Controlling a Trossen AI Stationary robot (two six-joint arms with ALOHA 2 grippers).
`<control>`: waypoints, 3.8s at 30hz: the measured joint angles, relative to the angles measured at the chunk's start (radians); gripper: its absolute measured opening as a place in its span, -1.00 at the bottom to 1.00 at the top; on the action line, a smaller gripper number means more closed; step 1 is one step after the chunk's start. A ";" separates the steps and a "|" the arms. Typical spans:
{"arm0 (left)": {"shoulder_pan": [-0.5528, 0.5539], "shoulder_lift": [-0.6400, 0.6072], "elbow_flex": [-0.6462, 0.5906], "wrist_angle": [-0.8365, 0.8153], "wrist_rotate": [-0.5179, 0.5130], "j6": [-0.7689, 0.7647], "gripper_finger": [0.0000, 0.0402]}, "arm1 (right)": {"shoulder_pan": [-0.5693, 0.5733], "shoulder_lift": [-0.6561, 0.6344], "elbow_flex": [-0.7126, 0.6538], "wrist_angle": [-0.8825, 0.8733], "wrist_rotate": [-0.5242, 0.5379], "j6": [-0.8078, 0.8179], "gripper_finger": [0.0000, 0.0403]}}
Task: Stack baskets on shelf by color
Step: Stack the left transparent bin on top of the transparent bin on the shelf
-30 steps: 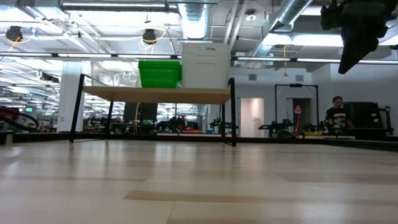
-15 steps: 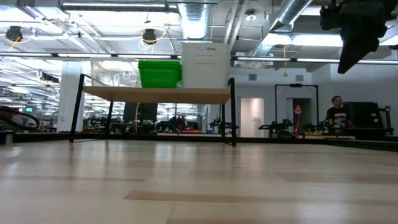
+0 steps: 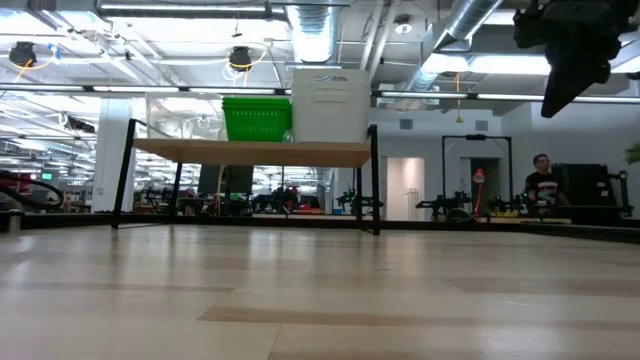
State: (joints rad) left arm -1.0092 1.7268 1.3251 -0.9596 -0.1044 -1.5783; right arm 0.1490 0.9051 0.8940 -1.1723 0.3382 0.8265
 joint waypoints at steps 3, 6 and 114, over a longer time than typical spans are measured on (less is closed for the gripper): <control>-0.002 0.023 -0.001 0.020 -0.005 0.029 0.30 | 0.001 0.000 0.000 0.000 0.000 0.012 -0.74; -0.002 0.036 -0.002 0.043 0.002 0.052 0.30 | 0.001 0.000 0.000 0.000 0.000 0.014 -0.74; 1.549 -0.156 0.481 -0.611 -0.274 2.130 -1.00 | -0.001 0.000 0.000 0.007 0.108 -0.075 -0.74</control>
State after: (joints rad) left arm 0.5400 1.5707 1.8062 -1.5711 -0.3787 0.5522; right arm 0.1478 0.9049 0.8940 -1.1656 0.4459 0.7513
